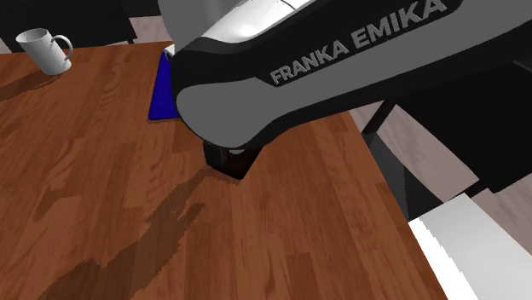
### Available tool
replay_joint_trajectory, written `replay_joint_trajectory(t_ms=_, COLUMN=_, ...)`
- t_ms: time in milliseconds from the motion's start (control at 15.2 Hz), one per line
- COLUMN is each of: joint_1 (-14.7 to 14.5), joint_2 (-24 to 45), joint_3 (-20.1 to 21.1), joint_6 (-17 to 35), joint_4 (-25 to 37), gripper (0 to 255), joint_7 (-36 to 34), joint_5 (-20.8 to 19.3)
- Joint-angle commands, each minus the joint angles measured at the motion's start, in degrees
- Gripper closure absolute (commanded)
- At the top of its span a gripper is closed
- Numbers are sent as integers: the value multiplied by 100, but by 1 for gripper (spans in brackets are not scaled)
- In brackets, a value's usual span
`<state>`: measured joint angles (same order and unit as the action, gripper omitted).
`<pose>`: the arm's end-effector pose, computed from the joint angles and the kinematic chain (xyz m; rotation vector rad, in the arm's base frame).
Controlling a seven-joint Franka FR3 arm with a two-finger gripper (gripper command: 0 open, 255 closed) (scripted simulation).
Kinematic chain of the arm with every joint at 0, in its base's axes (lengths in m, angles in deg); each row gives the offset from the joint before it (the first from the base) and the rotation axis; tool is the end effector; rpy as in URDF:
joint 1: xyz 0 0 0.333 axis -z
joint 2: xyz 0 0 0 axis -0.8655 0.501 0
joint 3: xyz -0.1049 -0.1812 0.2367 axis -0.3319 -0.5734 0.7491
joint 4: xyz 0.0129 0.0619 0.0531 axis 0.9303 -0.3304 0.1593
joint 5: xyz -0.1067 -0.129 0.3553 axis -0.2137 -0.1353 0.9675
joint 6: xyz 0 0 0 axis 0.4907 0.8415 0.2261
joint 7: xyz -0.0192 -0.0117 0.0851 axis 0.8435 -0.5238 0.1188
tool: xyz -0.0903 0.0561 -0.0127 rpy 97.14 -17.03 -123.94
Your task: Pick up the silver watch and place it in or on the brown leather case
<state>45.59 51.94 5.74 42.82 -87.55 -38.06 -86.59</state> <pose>0.4952 0.3239 0.3703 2.6630 1.5642 0.1730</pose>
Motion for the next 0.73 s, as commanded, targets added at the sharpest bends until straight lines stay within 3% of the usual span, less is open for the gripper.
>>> replay_joint_trajectory(t_ms=0, joint_1=11, joint_2=-188, joint_3=33, joint_6=-252, joint_4=77, gripper=0, joint_7=61, joint_5=106)
replay_joint_trajectory(t_ms=132, joint_1=24, joint_2=-385, joint_3=56, joint_6=-547, joint_4=193, gripper=0, joint_7=134, joint_5=215)
replay_joint_trajectory(t_ms=660, joint_1=23, joint_2=-385, joint_3=55, joint_6=-547, joint_4=193, gripper=0, joint_7=134, joint_5=215)
